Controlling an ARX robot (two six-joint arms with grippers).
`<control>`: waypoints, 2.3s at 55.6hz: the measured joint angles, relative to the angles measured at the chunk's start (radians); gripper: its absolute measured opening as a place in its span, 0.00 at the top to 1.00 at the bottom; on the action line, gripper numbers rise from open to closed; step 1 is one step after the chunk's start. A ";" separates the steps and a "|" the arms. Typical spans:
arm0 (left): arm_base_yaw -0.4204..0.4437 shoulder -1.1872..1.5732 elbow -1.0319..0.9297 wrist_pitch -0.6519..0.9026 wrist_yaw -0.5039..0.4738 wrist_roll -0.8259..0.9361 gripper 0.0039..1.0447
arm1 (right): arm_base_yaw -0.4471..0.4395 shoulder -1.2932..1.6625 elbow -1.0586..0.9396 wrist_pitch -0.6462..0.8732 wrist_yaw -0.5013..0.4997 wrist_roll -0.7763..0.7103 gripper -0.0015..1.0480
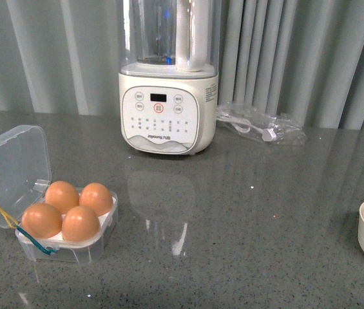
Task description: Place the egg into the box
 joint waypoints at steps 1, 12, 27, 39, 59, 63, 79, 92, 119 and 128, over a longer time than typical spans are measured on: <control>0.000 0.000 0.000 0.000 0.000 0.000 0.06 | 0.000 0.000 0.000 0.000 0.000 0.000 0.07; 0.000 0.000 0.000 0.000 0.000 0.000 0.06 | 0.000 0.000 0.000 0.000 0.000 0.000 0.07; -0.089 0.239 0.122 -0.381 -0.344 -0.230 0.06 | 0.000 0.000 0.000 0.000 -0.002 0.000 0.07; -0.057 0.299 0.198 -0.280 -0.279 -0.208 0.06 | 0.000 0.000 0.000 0.000 0.000 0.000 0.07; 0.204 0.919 0.354 0.242 -0.073 -0.035 0.06 | 0.000 0.000 0.000 0.000 0.000 0.000 0.07; 0.220 0.995 0.398 0.264 -0.070 -0.007 0.06 | 0.000 0.000 0.000 0.000 0.000 0.000 0.07; 0.221 1.167 0.528 0.342 -0.049 0.028 0.06 | 0.000 0.000 0.000 0.000 0.000 0.000 0.07; 0.206 1.287 0.555 0.425 0.003 0.048 0.06 | 0.000 0.000 0.000 0.000 0.000 0.000 0.07; 0.080 1.409 0.539 0.544 -0.057 0.094 0.06 | 0.000 0.000 0.000 0.000 0.000 0.000 0.07; 0.000 1.419 0.520 0.560 -0.098 0.111 0.06 | 0.000 0.000 0.000 0.000 0.000 0.000 0.07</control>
